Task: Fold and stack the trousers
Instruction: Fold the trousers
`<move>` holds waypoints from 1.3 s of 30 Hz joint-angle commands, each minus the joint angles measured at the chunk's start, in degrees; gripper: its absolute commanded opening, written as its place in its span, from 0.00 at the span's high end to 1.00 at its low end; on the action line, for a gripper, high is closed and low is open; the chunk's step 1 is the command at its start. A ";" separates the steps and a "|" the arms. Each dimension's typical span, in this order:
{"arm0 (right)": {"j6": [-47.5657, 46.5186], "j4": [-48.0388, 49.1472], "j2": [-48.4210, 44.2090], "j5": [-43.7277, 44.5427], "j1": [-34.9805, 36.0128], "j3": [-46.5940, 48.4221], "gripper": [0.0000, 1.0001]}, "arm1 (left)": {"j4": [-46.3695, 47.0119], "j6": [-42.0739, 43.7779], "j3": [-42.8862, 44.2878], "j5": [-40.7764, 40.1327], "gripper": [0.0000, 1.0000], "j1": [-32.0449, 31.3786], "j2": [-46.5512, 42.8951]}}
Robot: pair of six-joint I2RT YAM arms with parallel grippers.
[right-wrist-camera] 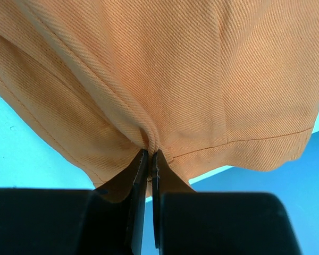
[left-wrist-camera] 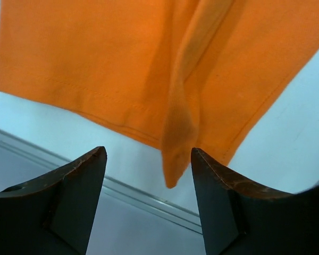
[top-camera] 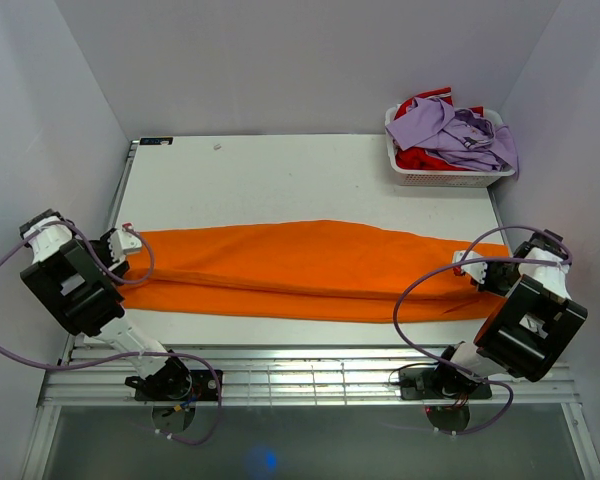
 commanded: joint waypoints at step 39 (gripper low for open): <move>-8.64 8.84 -0.29 4.10 -6.86 -6.12 0.87 | 21.85 15.08 -27.17 -4.71 0.89 15.79 -12.60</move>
